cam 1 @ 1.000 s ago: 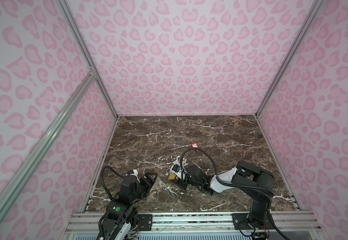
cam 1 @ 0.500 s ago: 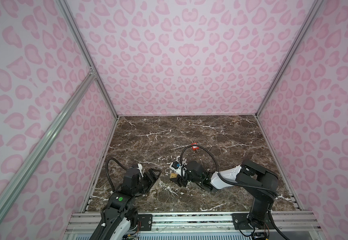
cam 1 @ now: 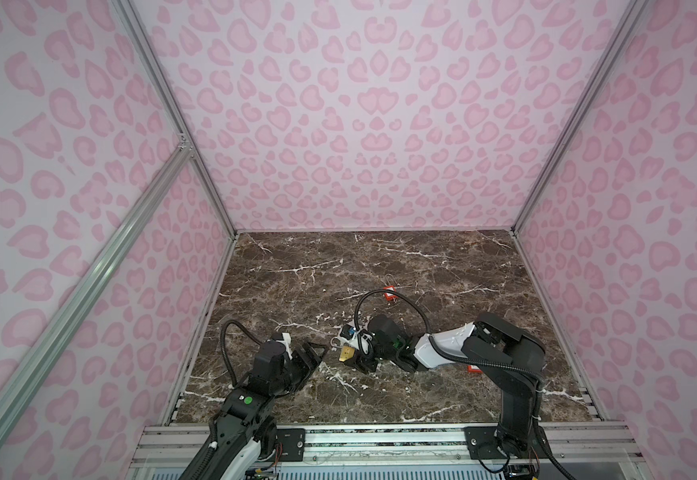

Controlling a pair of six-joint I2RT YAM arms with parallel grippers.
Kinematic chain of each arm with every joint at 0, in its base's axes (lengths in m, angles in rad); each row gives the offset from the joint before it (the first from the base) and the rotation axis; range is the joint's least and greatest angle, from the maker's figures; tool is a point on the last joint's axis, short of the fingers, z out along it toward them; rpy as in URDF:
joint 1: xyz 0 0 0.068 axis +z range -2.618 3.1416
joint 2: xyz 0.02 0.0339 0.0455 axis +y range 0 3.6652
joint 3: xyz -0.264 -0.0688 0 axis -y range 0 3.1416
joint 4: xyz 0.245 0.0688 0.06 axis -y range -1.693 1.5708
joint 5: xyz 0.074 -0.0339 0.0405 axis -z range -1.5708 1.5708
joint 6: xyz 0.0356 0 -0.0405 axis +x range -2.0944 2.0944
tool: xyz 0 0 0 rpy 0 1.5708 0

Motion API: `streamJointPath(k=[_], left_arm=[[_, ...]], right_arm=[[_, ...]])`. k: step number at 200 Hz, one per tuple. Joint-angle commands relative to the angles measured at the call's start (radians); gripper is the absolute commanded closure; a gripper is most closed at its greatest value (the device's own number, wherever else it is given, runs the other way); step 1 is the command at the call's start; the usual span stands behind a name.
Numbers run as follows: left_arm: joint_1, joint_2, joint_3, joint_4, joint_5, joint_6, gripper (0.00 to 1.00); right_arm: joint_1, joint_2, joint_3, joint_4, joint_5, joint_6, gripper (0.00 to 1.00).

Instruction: Lock with the key

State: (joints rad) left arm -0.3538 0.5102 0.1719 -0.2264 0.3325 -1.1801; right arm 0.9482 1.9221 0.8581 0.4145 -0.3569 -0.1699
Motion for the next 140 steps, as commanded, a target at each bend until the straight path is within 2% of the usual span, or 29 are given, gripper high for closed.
streamJointPath(k=[1,17,56,73,113,140], left_arm=[[-0.002,0.023,-0.023,0.085,-0.006,-0.017,0.12],[-0.004,0.028,-0.041,0.11,-0.002,-0.028,0.11],[-0.006,0.004,-0.057,0.125,-0.013,-0.035,0.11],[-0.007,-0.006,-0.062,0.125,-0.019,-0.03,0.11],[-0.008,0.019,-0.053,0.137,0.012,0.044,0.13],[-0.007,0.066,-0.05,0.193,0.055,0.049,0.14]], right_arm=[[0.002,0.013,-0.001,-0.055,0.005,-0.017,0.32],[0.005,0.012,-0.003,-0.056,0.009,-0.024,0.34],[0.019,0.025,0.033,-0.115,0.018,-0.048,0.48],[0.018,0.01,0.025,-0.104,0.002,-0.042,0.49],[-0.017,-0.041,-0.022,0.026,-0.086,0.069,0.51],[-0.032,-0.059,-0.029,0.081,-0.13,0.124,0.52]])
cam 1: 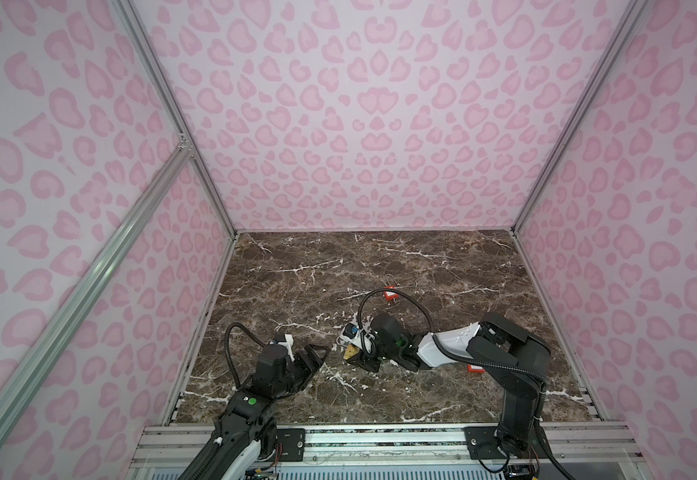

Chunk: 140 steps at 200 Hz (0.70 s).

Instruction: Lock with the key

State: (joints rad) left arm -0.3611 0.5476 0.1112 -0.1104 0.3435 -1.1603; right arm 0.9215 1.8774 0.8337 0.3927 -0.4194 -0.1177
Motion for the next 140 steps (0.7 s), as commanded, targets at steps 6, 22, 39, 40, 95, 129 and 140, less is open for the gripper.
streamJointPath(k=[6,22,39,40,95,129,140], left_arm=[[0.001,0.041,0.019,0.087,0.054,0.033,0.13],[0.0,0.089,0.059,0.081,0.075,0.071,0.12],[0.0,0.153,0.093,0.096,0.104,0.098,0.13],[0.001,0.158,0.095,0.097,0.106,0.099,0.13],[0.0,0.308,0.126,0.186,0.142,0.098,0.23],[-0.001,0.236,0.096,0.208,0.128,0.071,0.21],[0.0,0.201,0.08,0.22,0.126,0.057,0.21]], right_arm=[[-0.007,-0.015,-0.002,0.107,-0.074,0.078,0.53],[-0.007,-0.015,0.008,0.111,-0.096,0.095,0.53],[-0.007,-0.021,0.007,0.134,-0.111,0.117,0.53],[-0.006,-0.021,0.007,0.136,-0.111,0.118,0.53],[-0.01,-0.038,-0.037,0.278,-0.094,0.183,0.53],[-0.01,-0.019,-0.019,0.284,-0.121,0.2,0.53],[-0.01,-0.015,-0.012,0.283,-0.132,0.203,0.53]])
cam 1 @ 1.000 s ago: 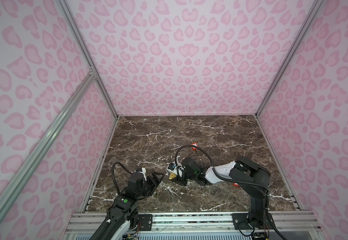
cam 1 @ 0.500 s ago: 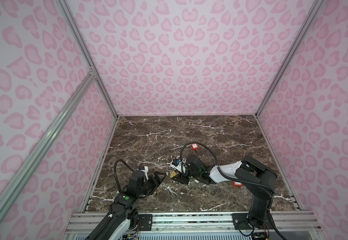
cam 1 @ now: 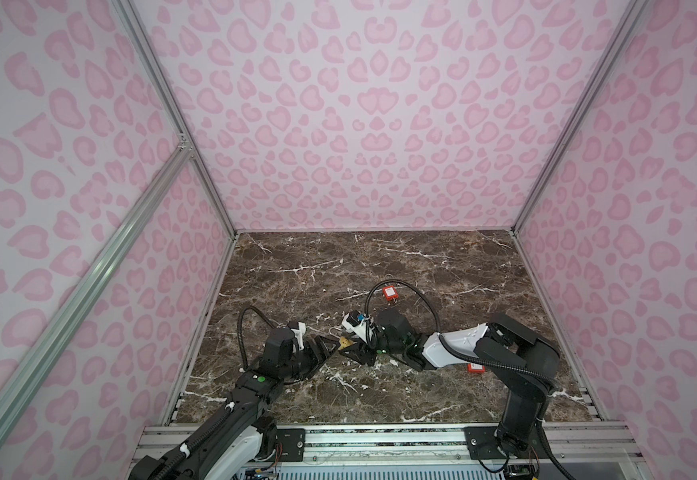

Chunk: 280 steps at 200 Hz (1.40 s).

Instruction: Lock with the key

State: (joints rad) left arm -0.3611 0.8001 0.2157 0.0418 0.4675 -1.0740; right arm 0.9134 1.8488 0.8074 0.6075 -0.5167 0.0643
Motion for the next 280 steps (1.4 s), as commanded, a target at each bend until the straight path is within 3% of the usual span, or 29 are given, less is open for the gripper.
streamJointPath(k=[1,37,168,203,280], left_arm=[[-0.001,-0.054,-0.026,0.067,0.003,-0.031,0.21],[0.0,-0.133,-0.061,0.077,-0.013,-0.071,0.22],[0.0,-0.272,-0.136,0.104,-0.049,-0.16,0.46],[0.0,-0.276,-0.141,0.108,-0.05,-0.164,0.69],[0.0,-0.328,-0.145,0.073,-0.056,-0.173,0.87]], right_arm=[[-0.001,0.013,0.015,0.069,-0.036,0.021,0.53],[-0.002,0.003,0.022,0.088,-0.054,0.039,0.54],[0.049,0.001,0.067,0.045,-0.108,0.031,0.54],[0.052,0.001,0.066,0.035,-0.135,0.021,0.54],[0.061,0.006,0.084,0.02,-0.16,0.024,0.54]])
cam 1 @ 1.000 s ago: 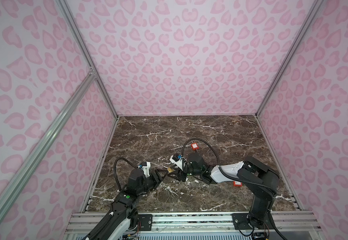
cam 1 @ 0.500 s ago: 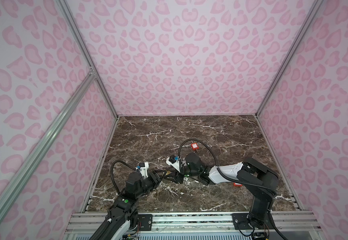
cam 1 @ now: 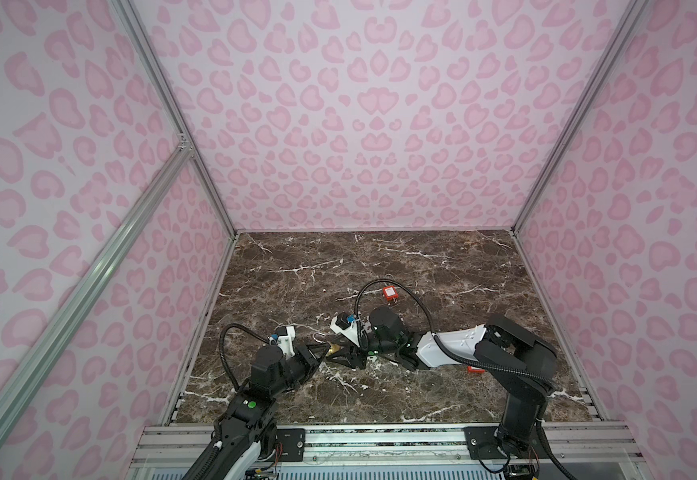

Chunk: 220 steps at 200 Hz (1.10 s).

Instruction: Lock with the key

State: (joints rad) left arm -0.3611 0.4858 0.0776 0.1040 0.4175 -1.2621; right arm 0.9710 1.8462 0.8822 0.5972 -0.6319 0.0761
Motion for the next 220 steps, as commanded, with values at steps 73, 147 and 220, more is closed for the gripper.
streamJointPath(k=[73,147,220], left_arm=[[0.001,-0.07,0.049,-0.051,-0.07,0.031,0.96],[0.003,0.26,0.492,-0.014,0.02,0.304,0.96],[0.005,0.47,0.997,-0.025,0.038,0.512,0.97]], right_arm=[[-0.04,-0.042,-0.027,0.044,-0.035,0.041,0.16],[-0.269,-0.264,-0.026,0.102,-0.11,0.519,0.22],[-0.336,-0.571,0.113,0.016,0.221,0.781,0.22]])
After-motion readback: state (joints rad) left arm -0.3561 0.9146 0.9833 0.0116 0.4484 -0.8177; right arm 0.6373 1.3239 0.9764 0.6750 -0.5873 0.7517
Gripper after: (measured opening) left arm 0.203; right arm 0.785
